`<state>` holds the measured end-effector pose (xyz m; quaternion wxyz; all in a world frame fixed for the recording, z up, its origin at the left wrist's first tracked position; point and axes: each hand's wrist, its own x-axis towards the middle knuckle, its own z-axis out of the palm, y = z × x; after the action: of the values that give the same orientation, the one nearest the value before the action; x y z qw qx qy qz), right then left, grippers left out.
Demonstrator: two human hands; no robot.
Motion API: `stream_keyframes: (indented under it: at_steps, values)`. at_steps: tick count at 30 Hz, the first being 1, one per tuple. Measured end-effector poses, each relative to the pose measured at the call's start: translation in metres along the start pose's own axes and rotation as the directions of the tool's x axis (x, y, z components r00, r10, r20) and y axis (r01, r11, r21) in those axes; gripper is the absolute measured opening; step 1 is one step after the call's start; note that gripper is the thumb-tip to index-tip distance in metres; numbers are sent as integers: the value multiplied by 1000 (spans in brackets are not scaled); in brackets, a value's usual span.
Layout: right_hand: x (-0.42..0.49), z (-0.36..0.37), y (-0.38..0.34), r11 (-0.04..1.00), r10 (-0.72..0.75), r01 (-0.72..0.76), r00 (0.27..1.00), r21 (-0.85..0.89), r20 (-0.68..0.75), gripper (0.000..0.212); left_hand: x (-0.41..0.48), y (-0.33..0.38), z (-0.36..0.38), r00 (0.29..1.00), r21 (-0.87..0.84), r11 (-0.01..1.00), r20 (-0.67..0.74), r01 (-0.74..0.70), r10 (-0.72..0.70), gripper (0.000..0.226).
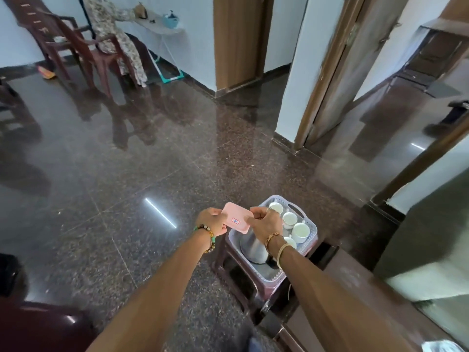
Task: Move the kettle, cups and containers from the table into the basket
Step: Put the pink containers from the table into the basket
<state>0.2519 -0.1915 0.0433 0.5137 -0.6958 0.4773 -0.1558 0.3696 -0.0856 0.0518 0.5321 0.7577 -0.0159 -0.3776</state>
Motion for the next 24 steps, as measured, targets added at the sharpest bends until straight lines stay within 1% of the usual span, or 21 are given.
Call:
stream_keyframes:
  at_steps: [2,5,7,10,11,13,17,20,24]
  values:
    - [25,-8,0,1000,16,-16,999,0,-37,26,23,12,16,999,66,997,15,-31,30,16]
    - [63,-23,10,999,44,-43,993,9,-106,25,54,26,48,999,99,994,34,-45,42,11]
    - [85,-32,15,999,54,-53,989,12,-137,22,72,33,69,998,103,993,45,-50,46,16]
    - [115,-49,27,990,132,-121,975,68,-177,13,99,40,104,996,126,990,81,-58,48,19]
    - [122,-55,30,986,157,-143,968,87,-194,14,106,41,115,995,117,992,93,-53,42,20]
    - [137,-66,38,979,191,-167,956,120,-223,21,118,45,134,991,97,995,131,-23,10,24]
    - [161,-79,53,960,260,-219,929,175,-262,26,140,50,164,977,83,994,197,70,-85,29]
    - [178,-82,66,944,312,-263,908,201,-279,31,160,53,183,965,154,986,242,66,-102,32]
    - [199,-79,90,921,378,-327,883,213,-280,32,193,43,204,942,205,973,291,109,-167,31]
